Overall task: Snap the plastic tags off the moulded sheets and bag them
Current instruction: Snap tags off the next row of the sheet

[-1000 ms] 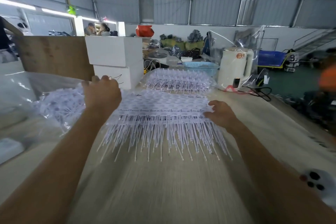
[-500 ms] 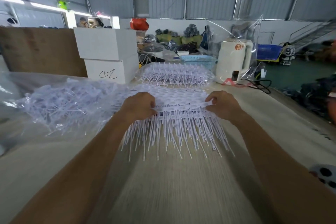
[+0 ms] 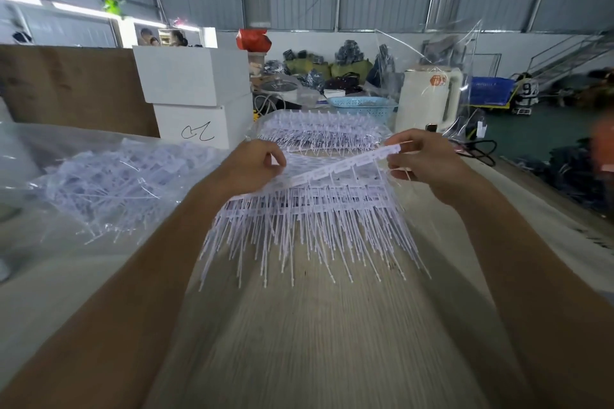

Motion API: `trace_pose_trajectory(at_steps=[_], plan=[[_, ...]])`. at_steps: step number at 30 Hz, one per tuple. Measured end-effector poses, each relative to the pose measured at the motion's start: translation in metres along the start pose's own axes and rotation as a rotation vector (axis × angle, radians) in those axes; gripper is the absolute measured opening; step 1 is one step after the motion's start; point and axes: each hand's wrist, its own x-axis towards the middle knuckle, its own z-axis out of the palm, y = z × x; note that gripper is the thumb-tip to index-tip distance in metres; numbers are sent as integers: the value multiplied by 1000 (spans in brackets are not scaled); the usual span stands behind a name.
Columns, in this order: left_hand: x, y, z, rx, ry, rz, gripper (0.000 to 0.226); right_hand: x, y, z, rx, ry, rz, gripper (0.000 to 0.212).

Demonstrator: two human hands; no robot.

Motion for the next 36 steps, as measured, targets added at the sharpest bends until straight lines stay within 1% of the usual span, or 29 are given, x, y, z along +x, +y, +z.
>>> trace_pose_trajectory(at_steps=[1,2,4,5,6,8,10,12,16,20,23,26,27,29,31,33,34,35,36], plan=[[2,1,-2,-20,-8,4,9,0,-1,-3,43,1,22,22],[2,1,-4,-21,-42,4,12,0,-1,-7,92,-2,45,23],[1,0,-3,27,-167,-5,26,1,-2,-13,197,-17,82,24],[0,-2,-1,57,-230,-6,29,1,-2,-15,246,-27,95,25],[-2,-2,1,74,-272,6,27,2,-2,-16,287,-36,104,25],[-3,-1,1,67,-278,38,16,3,-2,-17,330,-50,112,26],[-2,1,-4,59,-228,76,6,4,-1,-16,350,-51,120,26],[-2,4,-13,26,-179,92,8,4,1,-15,368,-37,130,25],[-3,16,-30,-11,-135,133,13,5,5,-15,400,-1,137,21],[-4,37,-45,-41,-66,186,12,7,9,-18,443,35,137,21],[-8,54,-55,-15,-17,219,7,10,10,-21,500,55,147,21],[-13,67,-70,31,72,229,7,11,8,-20,567,22,125,19],[-14,70,-74,54,121,229,8,9,7,-18,556,6,103,18],[-15,75,-81,166,242,208,12,5,3,-15,455,-26,26,17],[-16,78,-83,371,377,171,15,-1,-3,-11,330,-61,-52,15],[-16,78,-82,591,492,163,17,-7,-13,-8,259,-148,-75,16],[-16,77,-80,667,506,165,18,-10,-19,-7,251,-218,-80,18],[-16,76,-77,687,476,172,20,-12,-24,-5,252,-286,-90,20],[-17,76,-71,639,411,189,23,-14,-29,-2,253,-335,-105,20]])
